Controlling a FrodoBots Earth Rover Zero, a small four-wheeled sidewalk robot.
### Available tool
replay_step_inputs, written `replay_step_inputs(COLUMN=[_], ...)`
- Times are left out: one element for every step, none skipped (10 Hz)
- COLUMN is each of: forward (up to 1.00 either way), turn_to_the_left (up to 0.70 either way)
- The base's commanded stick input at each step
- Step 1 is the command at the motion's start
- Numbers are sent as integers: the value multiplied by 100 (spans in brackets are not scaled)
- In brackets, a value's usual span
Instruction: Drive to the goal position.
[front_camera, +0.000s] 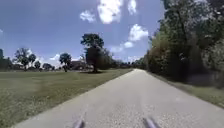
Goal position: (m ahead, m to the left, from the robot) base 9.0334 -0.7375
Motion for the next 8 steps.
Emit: replay_step_inputs(forward=[50,50,50,50,50,50,50,50], turn_to_the_left=[0,0,0,0,0,0,0,0])
